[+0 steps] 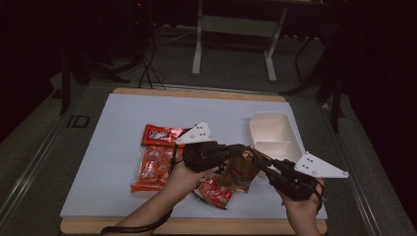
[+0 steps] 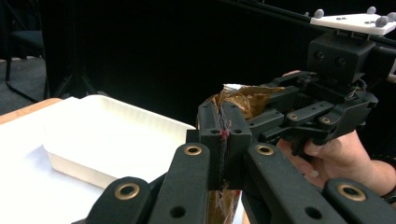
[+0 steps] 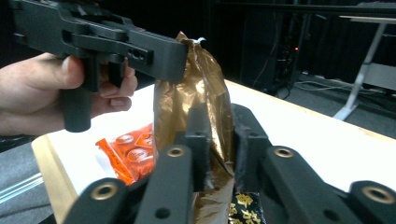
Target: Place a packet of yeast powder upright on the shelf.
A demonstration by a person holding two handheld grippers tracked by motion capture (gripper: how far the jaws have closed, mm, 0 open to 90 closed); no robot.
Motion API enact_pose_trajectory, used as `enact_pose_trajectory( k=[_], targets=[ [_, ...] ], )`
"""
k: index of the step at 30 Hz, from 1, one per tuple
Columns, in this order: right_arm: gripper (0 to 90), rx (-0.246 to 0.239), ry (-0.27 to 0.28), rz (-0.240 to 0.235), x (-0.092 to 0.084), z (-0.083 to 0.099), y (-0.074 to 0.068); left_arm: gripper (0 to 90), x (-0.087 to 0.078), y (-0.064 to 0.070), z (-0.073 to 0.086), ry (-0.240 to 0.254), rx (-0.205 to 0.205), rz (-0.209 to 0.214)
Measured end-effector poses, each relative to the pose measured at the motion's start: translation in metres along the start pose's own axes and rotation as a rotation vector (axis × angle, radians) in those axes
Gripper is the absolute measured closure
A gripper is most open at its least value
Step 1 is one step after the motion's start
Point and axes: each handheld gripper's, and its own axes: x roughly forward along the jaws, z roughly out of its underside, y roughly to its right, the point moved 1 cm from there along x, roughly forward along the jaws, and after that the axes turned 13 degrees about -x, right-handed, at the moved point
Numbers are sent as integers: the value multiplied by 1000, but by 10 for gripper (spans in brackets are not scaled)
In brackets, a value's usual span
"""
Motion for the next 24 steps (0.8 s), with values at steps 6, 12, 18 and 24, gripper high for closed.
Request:
enact_pose_trajectory(
  k=[6, 12, 18, 24],
  targets=[
    [879, -23, -13, -60, 1, -3, 0, 882, -3, -7, -1, -27, 12, 21],
    [885, -37, -14, -97, 3, -7, 1, 674, -12, -8, -2, -4, 37, 15],
    [885, -32, -7, -134, 5, -9, 4, 419, -23, -5, -5, 5, 71, 9],
    [885, -47, 3, -159, 7, -13, 5, 146, -36, -9, -3, 42, 35, -17]
  ],
)
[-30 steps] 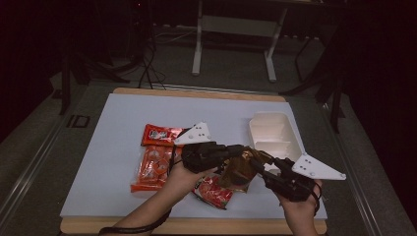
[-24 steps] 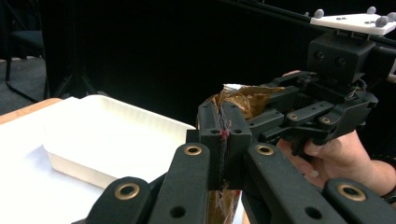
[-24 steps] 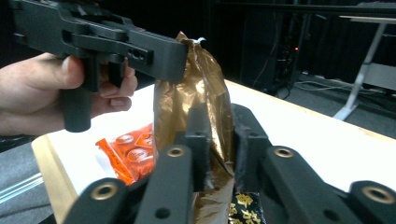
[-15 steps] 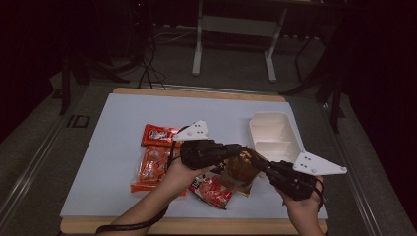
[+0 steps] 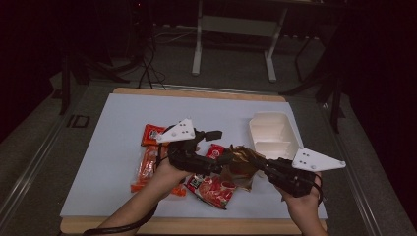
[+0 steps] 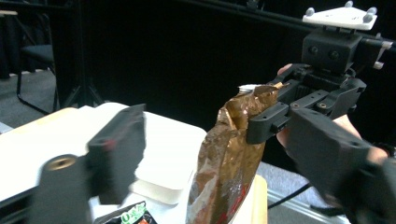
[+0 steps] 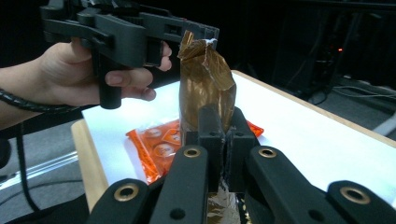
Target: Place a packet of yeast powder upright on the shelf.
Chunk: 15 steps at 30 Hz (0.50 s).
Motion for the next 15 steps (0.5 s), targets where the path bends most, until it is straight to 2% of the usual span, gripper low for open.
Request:
enact_pose_trajectory(
  k=[1, 3, 5, 7, 11, 12, 15],
  targets=[
    [885, -3, 5, -3, 0, -1, 1, 129, -2, -1, 1, -2, -6, -11],
    [885, -8, 9, -16, 0, -2, 4, 26, -7, -2, 3, -8, -15, -33],
    [884, -8, 19, -20, 0, -4, 9, 18, -14, -5, 7, -3, -28, -34],
    [884, -5, 26, -16, -1, -6, 13, 19, -21, -8, 11, -9, -24, -47],
    [883, 2, 32, -9, 0, -8, 24, 34, -38, -13, 23, 8, 39, -73],
    [884, 3, 36, -4, 0, -9, 30, 34, -43, -13, 27, 4, 62, -97],
    [884, 5, 44, -6, 0, -10, 37, 34, -58, -15, 35, 7, 102, -140]
  ],
)
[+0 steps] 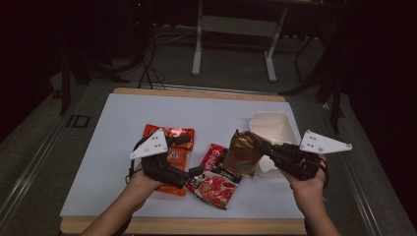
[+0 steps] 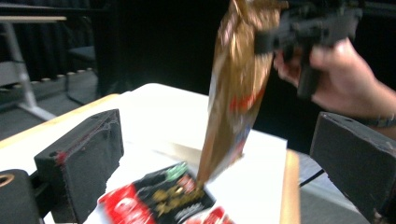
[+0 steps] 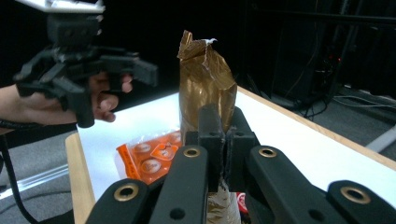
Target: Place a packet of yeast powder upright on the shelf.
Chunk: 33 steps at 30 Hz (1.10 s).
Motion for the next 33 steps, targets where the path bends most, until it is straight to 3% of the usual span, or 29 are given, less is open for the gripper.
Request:
enact_pose_trajectory(
  k=[7, 14, 17, 20, 23, 25, 29, 33],
  targets=[
    [884, -18, -6, 50, 0, -5, 19, 45, -35, -13, 17, 25, -22, -45],
    [882, -23, -18, 25, 0, -11, 41, 45, -58, -19, 44, 0, -36, -99],
    [883, -41, -32, 31, 0, -13, 48, 45, -65, -23, 55, -8, -61, -122],
    [883, -60, -38, 51, -1, -14, 54, 45, -70, -25, 63, -20, -90, -135],
    [883, -65, -37, 53, -2, -15, 58, 44, -72, -25, 69, -17, -53, -175],
    [882, -63, -29, 55, -3, -16, 63, 39, -72, -24, 72, -15, -77, -168],
    [882, -74, -25, 46, -5, -17, 70, 25, -71, -23, 77, -23, -72, -183],
    [882, -99, -27, 54, -7, -16, 83, 23, -72, -23, 87, -30, -98, -196]
  ],
)
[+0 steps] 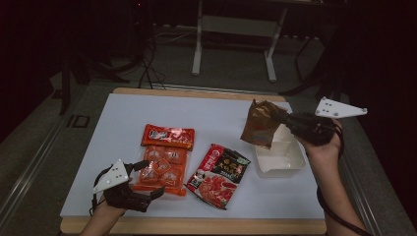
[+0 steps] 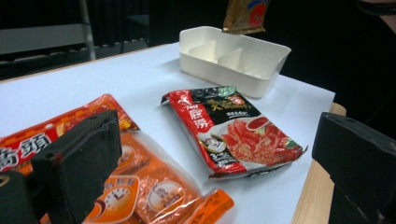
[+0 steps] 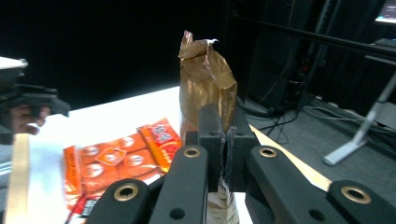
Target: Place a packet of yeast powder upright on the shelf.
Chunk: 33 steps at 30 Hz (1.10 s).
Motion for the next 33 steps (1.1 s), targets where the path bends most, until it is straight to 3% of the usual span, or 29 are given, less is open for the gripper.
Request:
enact_pose_trajectory(
  k=[4, 8, 15, 22, 33],
  targets=[
    [882, 17, -7, 12, 0, 5, 11, 23, -6, -4, 7, 13, -27, -5],
    [881, -9, -14, 27, 2, 10, 22, 23, -11, -9, 13, 12, -52, -23],
    [881, -15, -14, 39, 6, 15, 46, 23, -16, -15, 21, 25, -77, -48],
    [880, 3, -7, 57, 9, 22, 66, 23, -19, -15, 25, 27, -86, -50],
    [880, 7, 10, 80, 20, 48, 94, 23, -25, -15, 29, 43, -107, -50]
  ],
)
